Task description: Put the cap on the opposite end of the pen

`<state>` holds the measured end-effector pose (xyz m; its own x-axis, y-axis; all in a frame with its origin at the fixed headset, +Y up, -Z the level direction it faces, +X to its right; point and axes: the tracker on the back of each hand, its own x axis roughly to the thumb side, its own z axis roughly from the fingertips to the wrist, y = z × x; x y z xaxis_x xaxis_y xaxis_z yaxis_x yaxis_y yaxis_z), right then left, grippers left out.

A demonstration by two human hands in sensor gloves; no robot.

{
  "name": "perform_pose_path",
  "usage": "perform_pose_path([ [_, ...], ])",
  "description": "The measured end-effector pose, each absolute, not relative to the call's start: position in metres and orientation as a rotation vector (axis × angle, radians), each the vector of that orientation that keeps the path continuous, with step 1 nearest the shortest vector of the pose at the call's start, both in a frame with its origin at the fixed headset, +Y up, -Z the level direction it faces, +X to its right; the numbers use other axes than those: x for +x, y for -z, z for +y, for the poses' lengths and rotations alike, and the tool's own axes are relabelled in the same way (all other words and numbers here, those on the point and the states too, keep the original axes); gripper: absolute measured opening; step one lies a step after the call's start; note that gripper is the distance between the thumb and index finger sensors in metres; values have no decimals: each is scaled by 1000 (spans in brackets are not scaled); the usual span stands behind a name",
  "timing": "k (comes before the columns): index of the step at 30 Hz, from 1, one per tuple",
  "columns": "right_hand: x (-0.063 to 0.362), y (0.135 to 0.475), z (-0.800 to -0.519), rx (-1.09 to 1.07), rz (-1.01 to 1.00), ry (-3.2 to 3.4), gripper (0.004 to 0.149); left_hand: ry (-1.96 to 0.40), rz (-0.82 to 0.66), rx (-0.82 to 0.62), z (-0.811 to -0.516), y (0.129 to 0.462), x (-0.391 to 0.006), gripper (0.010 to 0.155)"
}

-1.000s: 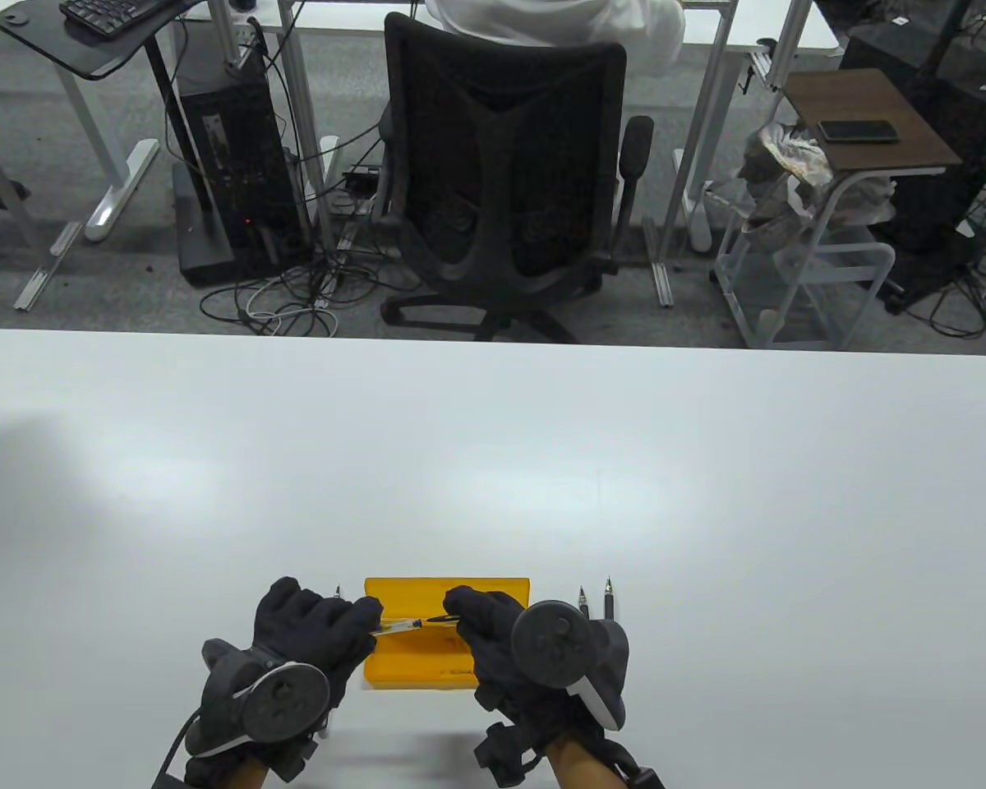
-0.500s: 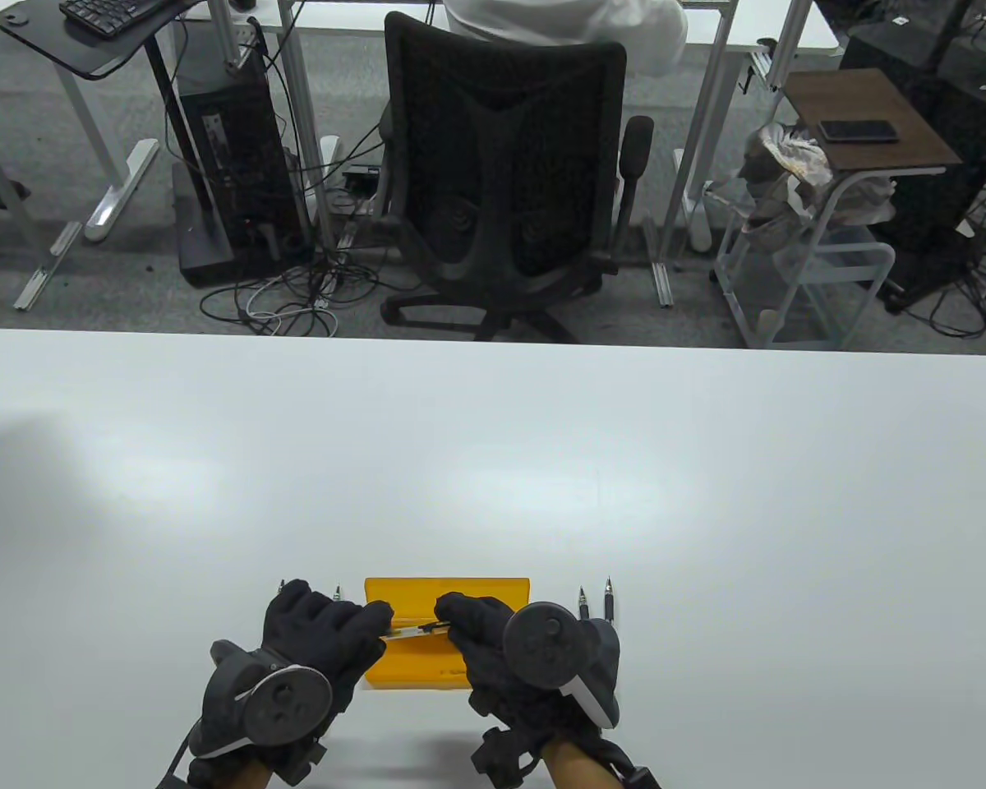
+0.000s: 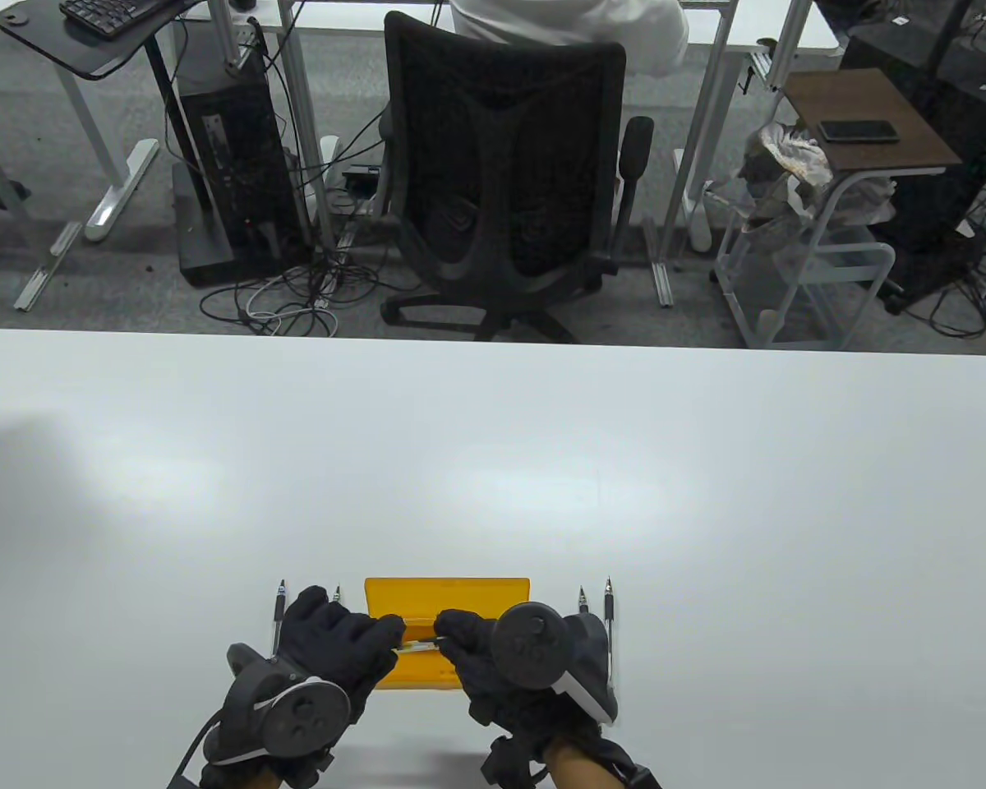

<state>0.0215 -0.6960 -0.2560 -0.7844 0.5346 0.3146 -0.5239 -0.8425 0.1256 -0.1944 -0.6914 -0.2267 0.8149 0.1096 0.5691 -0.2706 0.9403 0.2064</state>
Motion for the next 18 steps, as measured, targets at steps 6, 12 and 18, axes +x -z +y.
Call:
perform_pose_path([
  [6, 12, 252, -695, 528, -3, -2603, 48, -194, -588, 293, -690, 227, -195, 45],
  [12, 10, 251, -697, 537, 19, -2615, 48, -161, -593, 309, -690, 227, -194, 45],
  [18, 5, 251, -702, 557, 136, -2713, 48, -122, -619, 305, -693, 226, -191, 46],
])
